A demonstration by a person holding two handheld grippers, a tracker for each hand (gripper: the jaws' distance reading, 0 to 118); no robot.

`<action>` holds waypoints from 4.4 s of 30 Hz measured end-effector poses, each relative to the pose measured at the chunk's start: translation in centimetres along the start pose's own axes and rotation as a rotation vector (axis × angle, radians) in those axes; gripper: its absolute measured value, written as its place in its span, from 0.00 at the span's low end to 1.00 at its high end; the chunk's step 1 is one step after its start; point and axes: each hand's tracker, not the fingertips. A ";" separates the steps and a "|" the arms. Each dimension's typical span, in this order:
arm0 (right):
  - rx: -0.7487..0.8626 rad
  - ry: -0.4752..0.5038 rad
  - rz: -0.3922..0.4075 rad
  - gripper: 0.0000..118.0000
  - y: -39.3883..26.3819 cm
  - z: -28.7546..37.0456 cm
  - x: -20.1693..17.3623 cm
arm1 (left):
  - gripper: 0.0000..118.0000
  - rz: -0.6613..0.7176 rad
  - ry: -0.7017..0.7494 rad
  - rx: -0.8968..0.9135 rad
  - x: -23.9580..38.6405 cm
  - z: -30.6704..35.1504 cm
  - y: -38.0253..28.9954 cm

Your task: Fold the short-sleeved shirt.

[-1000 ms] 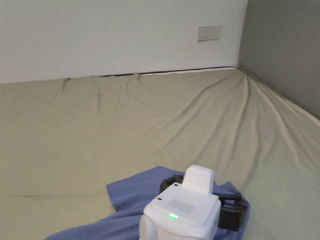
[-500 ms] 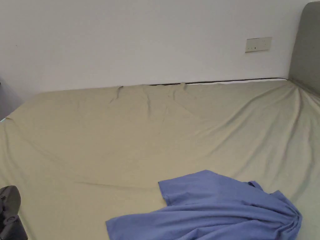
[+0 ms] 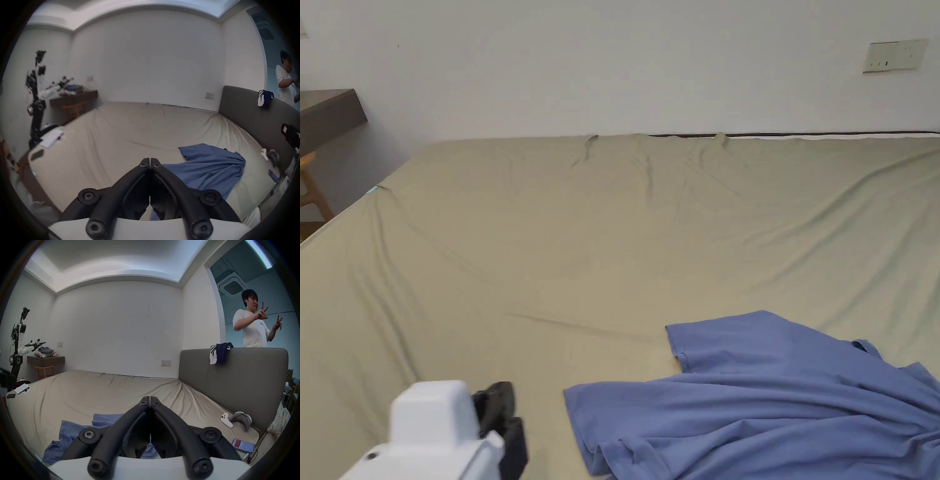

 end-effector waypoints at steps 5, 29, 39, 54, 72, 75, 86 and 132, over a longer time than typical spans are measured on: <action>-0.017 -0.012 0.011 0.00 -0.5 -0.5 0.0 | 1.00 -0.025 -0.047 -0.274 1.6 -13.2 -0.9; -0.137 -0.056 0.052 0.00 -3.8 -3.6 0.5 | 0.02 -0.138 0.096 -0.376 5.5 -26.7 -6.5; -0.158 -0.049 0.017 0.00 -3.9 -5.0 2.2 | 0.02 0.012 -0.041 -0.225 2.6 -22.2 -1.1; -0.680 0.126 -0.212 1.00 -14.6 -20.2 6.2 | 0.01 -0.001 -0.126 -0.104 4.7 -15.8 0.6; -0.932 0.127 -0.299 0.03 -19.1 -28.3 7.9 | 0.01 0.051 -0.123 -0.143 4.4 -16.6 -1.0; -0.878 0.114 -0.148 0.03 -17.4 -26.9 6.2 | 0.01 0.057 -0.120 -0.125 4.3 -15.9 -1.0; -0.479 0.180 -0.234 0.03 -5.7 -18.2 4.7 | 0.01 0.123 -0.172 0.090 3.0 -8.8 4.9; 0.114 0.188 -0.043 0.03 24.8 -31.0 0.2 | 0.01 -0.099 -0.039 0.590 1.6 -10.4 41.1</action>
